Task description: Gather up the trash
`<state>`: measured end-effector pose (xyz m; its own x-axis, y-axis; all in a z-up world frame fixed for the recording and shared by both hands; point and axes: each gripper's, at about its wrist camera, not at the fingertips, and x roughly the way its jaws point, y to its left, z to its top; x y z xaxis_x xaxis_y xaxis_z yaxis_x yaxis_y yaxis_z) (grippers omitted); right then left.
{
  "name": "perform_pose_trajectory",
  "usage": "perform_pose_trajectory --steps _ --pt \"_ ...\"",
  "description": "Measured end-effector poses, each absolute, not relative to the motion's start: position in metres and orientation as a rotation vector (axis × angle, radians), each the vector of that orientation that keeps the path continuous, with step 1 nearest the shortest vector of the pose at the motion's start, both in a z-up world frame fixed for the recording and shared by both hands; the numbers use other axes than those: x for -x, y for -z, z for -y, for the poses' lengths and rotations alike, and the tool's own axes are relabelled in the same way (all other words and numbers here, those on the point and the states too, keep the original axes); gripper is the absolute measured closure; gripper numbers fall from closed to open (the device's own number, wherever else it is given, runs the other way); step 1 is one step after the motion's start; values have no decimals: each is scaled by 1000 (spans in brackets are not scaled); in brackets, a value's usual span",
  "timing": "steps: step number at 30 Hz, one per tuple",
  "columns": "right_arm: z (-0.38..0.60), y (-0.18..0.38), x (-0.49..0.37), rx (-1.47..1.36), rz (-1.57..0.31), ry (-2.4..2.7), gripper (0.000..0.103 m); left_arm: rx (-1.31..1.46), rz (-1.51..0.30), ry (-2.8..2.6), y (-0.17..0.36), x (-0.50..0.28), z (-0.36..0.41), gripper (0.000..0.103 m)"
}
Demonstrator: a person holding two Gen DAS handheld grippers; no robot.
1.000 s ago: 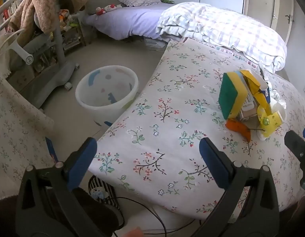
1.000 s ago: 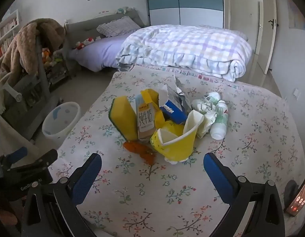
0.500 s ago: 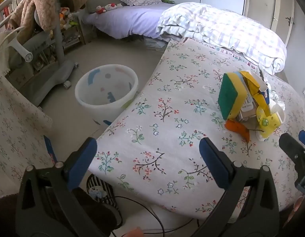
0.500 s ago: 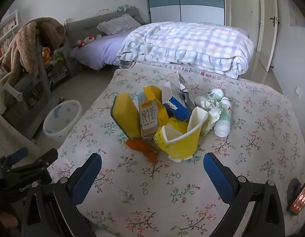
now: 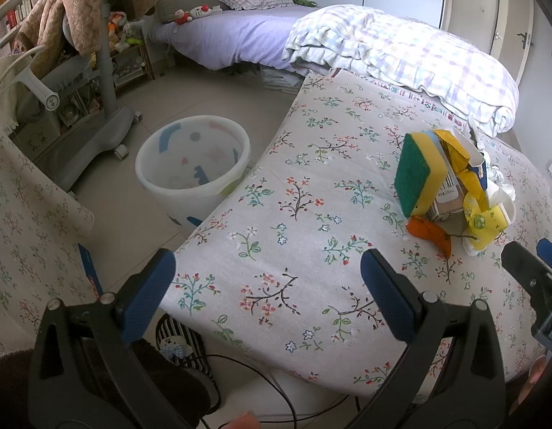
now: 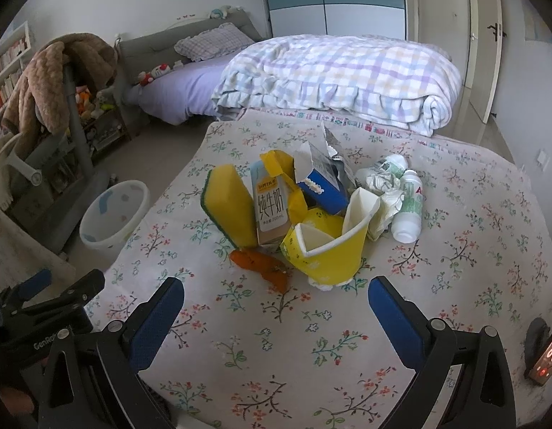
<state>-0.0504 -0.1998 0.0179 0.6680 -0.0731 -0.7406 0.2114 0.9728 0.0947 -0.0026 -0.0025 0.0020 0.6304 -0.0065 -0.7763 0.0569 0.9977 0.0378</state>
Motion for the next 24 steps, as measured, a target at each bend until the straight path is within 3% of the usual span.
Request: perform_pose_trajectory --steps 24 --pt "202 -17 50 -191 -833 157 0 -57 -890 39 -1 3 2 0"
